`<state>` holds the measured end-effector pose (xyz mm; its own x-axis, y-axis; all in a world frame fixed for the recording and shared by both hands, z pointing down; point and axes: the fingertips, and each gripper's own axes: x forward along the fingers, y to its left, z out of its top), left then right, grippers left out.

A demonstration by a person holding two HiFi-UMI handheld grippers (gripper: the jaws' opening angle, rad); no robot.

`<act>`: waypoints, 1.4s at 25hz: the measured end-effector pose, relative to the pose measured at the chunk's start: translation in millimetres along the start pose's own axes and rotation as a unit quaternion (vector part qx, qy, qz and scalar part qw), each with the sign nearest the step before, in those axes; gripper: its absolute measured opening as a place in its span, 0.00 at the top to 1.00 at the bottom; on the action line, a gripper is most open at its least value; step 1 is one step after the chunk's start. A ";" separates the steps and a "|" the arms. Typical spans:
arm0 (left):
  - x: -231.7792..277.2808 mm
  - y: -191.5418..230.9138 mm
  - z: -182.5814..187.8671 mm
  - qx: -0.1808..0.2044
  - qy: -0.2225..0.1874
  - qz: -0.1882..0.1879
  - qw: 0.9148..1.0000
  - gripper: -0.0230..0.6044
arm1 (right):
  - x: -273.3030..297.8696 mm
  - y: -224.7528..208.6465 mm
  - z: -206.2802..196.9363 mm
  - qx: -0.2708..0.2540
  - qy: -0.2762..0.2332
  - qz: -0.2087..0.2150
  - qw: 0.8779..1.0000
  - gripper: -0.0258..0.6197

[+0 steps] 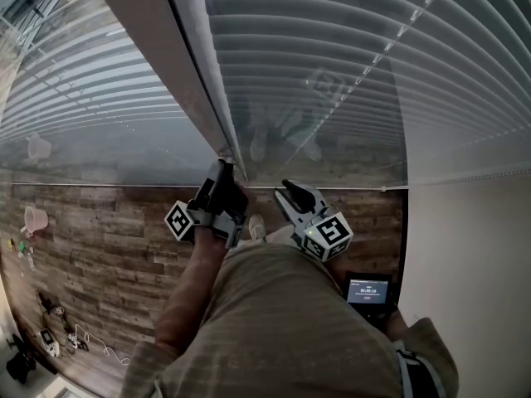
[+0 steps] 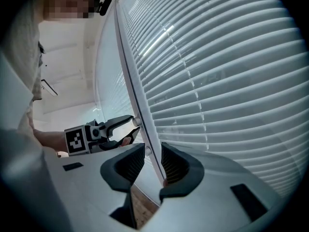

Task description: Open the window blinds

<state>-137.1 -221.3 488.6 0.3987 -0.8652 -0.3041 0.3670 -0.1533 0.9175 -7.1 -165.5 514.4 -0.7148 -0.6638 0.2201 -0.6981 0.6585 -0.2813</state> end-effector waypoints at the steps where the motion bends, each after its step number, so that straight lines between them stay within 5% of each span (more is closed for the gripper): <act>1: -1.9 -1.8 -0.6 0.055 0.009 0.021 0.998 0.75 | -0.7 -0.1 -0.8 0.001 0.000 0.000 1.000 0.79; 3: -6.8 -2.9 -0.7 0.191 0.035 0.076 0.978 0.73 | -1.5 -1.6 -3.7 0.003 0.001 -0.002 1.000 0.79; 4: -9.7 -1.7 -0.7 0.269 0.051 0.107 0.956 0.70 | -1.7 -2.7 -6.1 0.005 0.002 -0.002 1.000 0.79; 5: -12.2 -0.4 -1.1 0.352 0.069 0.135 0.924 0.68 | -1.9 -3.5 -8.9 0.007 0.002 -0.003 1.000 0.79; 7: -12.7 -2.0 -5.2 0.502 0.106 0.167 0.842 0.65 | -2.6 -2.9 -13.5 0.009 0.002 -0.002 1.000 0.79; 8: -10.4 -4.3 -8.6 0.556 0.120 0.176 0.803 0.64 | -2.9 -1.5 -13.7 0.009 0.002 -0.002 1.000 0.79; 10: -3.8 -6.6 -14.7 0.622 0.139 0.194 0.746 0.64 | -3.3 1.6 -10.6 0.008 0.002 -0.001 1.000 0.79; 13: 1.9 -1.6 -15.3 0.669 0.147 0.235 0.690 0.66 | -2.5 3.1 -7.5 0.008 0.003 0.000 1.000 0.79; 15: 3.8 1.3 -12.7 0.680 0.143 0.252 0.673 0.74 | -1.6 1.0 -8.2 0.009 0.004 0.000 1.000 0.79; 16: 4.1 1.8 -12.0 0.678 0.142 0.255 0.675 0.74 | -1.8 0.0 -8.8 0.009 0.004 -0.001 1.000 0.79; 18: 3.4 0.1 -11.6 0.657 0.139 0.253 0.696 0.75 | -3.3 -0.3 -8.8 0.012 0.005 -0.003 1.000 0.79; 25: 1.5 3.1 -7.3 0.515 0.127 0.218 0.819 0.75 | -3.1 -2.6 -10.9 0.013 0.005 -0.004 1.000 0.79; 32: 0.9 -3.9 -6.2 0.397 0.116 0.172 0.894 0.75 | -0.8 5.3 -3.6 0.008 0.004 0.003 1.000 0.79; 35: -0.6 -2.0 -7.0 0.345 0.108 0.161 0.918 0.75 | -0.9 5.1 -4.8 0.007 0.004 0.004 1.000 0.79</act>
<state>-132.2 -217.2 485.2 0.5773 -0.8157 0.0360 -0.3897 -0.2365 0.8901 -10.2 -159.9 517.3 -0.7204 -0.6559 0.2255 -0.6920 0.6580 -0.2968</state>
